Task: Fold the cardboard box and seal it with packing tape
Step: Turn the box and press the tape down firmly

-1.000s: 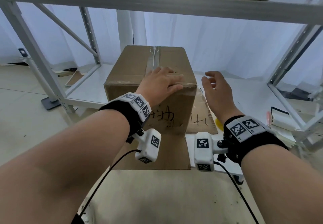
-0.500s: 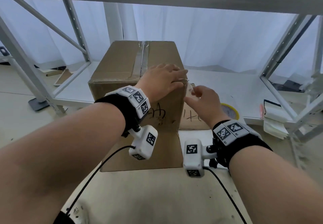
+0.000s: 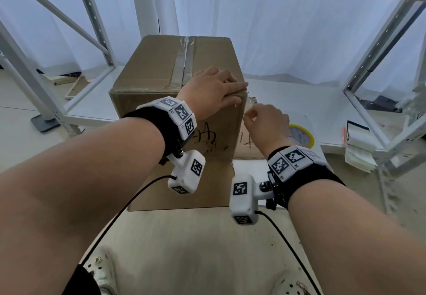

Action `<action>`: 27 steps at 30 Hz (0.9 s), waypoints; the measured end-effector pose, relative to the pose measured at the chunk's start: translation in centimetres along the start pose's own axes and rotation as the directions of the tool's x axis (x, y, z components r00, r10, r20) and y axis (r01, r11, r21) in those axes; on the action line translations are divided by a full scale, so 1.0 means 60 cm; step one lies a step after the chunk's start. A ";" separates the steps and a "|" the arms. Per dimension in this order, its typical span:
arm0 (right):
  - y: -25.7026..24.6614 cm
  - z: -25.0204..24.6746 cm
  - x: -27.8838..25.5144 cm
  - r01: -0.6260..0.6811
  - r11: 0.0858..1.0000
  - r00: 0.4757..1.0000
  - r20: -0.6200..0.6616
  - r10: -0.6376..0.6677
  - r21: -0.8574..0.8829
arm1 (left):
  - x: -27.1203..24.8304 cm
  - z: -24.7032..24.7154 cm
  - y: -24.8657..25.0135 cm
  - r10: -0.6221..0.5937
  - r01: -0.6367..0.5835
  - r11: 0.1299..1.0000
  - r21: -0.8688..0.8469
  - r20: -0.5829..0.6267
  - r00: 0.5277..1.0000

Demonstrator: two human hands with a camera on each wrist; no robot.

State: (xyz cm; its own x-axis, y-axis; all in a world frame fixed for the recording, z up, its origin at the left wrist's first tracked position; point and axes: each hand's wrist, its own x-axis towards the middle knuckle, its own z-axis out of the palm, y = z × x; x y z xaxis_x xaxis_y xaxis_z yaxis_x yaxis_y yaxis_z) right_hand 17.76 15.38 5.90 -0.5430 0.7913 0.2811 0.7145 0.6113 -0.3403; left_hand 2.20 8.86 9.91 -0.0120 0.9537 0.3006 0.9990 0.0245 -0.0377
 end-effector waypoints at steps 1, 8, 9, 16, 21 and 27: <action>0.001 0.002 0.000 -0.016 1.000 1.000 -0.001 0.016 0.026 | -0.001 -0.001 0.001 -0.004 0.004 1.000 -0.007 -0.001 1.000; 0.010 -0.001 -0.006 -0.018 0.999 1.000 0.006 0.018 0.038 | -0.001 -0.003 0.003 -0.018 0.018 1.000 -0.025 0.002 1.000; 0.008 0.000 -0.006 -0.010 0.999 1.000 0.012 0.010 0.035 | -0.001 -0.003 0.003 -0.020 0.020 0.999 -0.025 0.002 1.000; 0.020 0.008 -0.006 0.069 0.988 0.984 0.153 -0.090 0.138 | -0.003 -0.002 0.008 -0.056 0.055 0.997 -0.048 -0.008 0.998; 0.053 -0.022 -0.001 -0.003 0.890 0.979 0.184 -0.091 0.456 | 0.000 0.000 0.017 -0.094 0.092 0.995 -0.042 -0.054 0.994; 0.033 -0.038 0.018 0.151 0.908 0.962 0.154 -0.226 0.392 | 0.005 0.004 0.025 -0.103 0.105 0.994 0.021 -0.078 0.992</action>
State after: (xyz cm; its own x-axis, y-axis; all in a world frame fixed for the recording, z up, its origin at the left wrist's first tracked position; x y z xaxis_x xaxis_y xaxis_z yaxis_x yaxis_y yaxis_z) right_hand 19.57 17.43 7.57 -0.7519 0.6253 0.2091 0.3939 0.6804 -0.6180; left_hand 3.72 9.24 9.74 -0.1113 0.9199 0.3760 0.9911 0.1305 -0.0258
